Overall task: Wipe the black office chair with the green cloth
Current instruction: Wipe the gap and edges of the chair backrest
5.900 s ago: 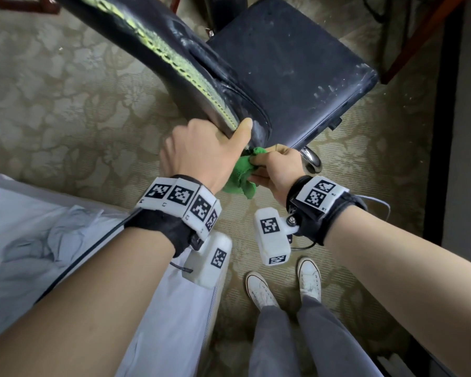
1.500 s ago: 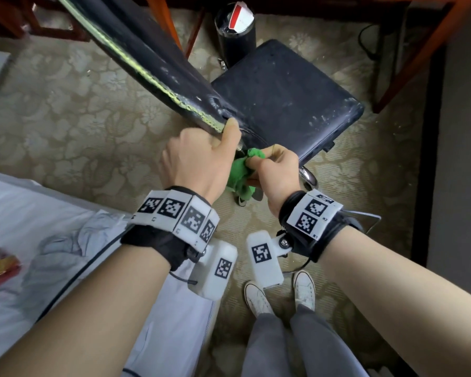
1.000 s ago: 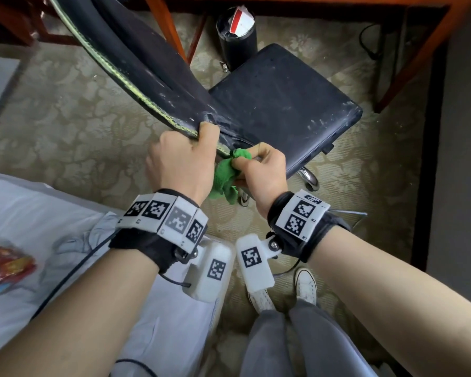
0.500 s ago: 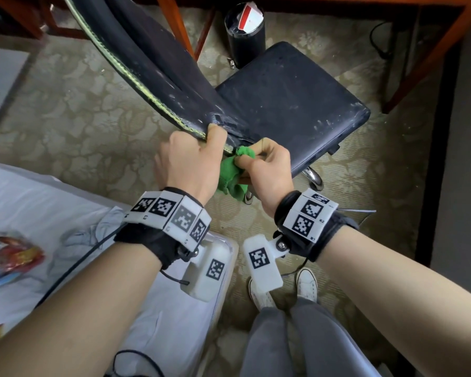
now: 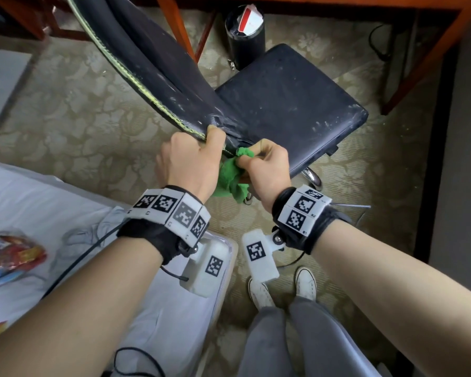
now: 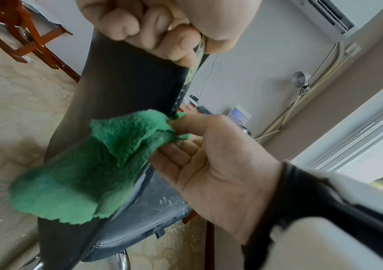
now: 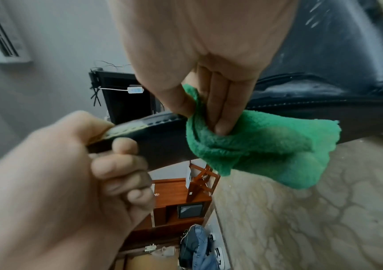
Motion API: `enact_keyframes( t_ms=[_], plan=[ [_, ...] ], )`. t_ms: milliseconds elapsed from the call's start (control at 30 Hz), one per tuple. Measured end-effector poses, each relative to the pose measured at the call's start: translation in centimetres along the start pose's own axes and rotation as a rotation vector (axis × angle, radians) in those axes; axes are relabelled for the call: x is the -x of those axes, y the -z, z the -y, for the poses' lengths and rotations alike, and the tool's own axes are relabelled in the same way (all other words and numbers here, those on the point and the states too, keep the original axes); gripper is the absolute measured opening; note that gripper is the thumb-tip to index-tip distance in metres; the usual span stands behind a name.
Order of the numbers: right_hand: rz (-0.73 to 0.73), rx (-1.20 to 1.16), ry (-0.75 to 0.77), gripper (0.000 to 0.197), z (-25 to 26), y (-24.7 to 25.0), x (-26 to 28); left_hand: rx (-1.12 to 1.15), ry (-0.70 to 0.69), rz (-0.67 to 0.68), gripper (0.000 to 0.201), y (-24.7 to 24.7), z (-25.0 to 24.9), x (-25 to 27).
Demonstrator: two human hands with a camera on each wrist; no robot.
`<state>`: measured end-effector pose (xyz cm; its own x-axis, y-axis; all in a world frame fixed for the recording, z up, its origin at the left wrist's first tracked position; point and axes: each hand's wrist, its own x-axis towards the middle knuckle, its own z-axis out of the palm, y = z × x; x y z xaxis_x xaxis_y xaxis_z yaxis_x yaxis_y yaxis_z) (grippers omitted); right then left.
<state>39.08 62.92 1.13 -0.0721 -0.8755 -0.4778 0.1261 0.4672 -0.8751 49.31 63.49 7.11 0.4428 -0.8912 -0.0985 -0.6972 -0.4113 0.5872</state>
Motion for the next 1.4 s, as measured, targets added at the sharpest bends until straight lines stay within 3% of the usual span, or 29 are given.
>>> enact_keyframes(
  t_ms=[100, 300, 533, 667, 833, 967, 1133, 1400],
  plan=[
    [-0.003, -0.052, 0.002, 0.021, 0.2, -0.2, 0.0, 0.001, 0.012, -0.011, 0.07, -0.1, -0.2, 0.0],
    [0.131, -0.052, 0.104, 0.024, 0.5, 0.5, -0.2, -0.004, 0.005, -0.014, 0.062, 0.3, -0.3, 0.3],
    [0.068, -0.091, 0.094, 0.026, -1.2, 4.1, -1.2, 0.156, -0.02, 0.043, 0.059, -0.2, 0.8, 0.9],
    [0.053, -0.125, 0.011, 0.03, -1.6, 4.9, -2.2, 0.146, -0.033, 0.008, 0.071, -0.7, 1.3, 0.6],
    [0.089, -0.163, -0.151, 0.015, -0.5, 4.7, -3.2, 0.148, -0.02, -0.035, 0.069, -1.1, 1.1, 0.5],
    [0.042, -0.067, 0.03, 0.014, 1.1, 4.3, -4.3, 0.147, -0.043, -0.042, 0.068, -1.3, 1.2, 0.3],
    [0.015, 0.284, 0.186, 0.023, -0.2, 3.8, -4.5, 0.134, -0.078, -0.048, 0.067, -1.6, 1.3, 0.2],
    [-0.028, 0.368, 0.386, 0.018, 1.3, 1.8, -3.2, 0.098, -0.15, -0.074, 0.068, -1.6, 1.5, -0.2]
  ],
)
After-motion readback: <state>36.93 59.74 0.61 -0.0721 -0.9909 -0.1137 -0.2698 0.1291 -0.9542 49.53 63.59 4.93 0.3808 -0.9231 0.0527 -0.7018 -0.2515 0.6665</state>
